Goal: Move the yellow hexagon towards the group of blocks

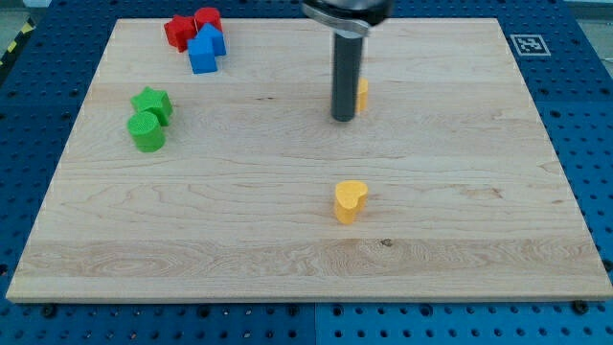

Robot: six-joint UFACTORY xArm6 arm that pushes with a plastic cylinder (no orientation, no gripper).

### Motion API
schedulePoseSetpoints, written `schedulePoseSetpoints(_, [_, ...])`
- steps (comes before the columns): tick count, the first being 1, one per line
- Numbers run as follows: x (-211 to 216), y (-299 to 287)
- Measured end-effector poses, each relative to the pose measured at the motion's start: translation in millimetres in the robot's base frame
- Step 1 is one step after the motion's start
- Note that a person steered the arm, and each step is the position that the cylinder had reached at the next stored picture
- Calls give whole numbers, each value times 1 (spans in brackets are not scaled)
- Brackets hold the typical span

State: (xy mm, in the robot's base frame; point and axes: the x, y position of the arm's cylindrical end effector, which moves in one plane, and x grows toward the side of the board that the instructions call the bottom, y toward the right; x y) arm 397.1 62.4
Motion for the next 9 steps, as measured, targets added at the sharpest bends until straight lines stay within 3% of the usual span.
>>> schedulePoseSetpoints(1, [-11,48])
schedulePoseSetpoints(2, [-13,49])
schedulePoseSetpoints(4, [-32,-26])
schedulePoseSetpoints(6, [-59,-64])
schedulePoseSetpoints(7, [-54,-31])
schedulePoseSetpoints(8, [-74,-9])
schedulePoseSetpoints(9, [-83,-11])
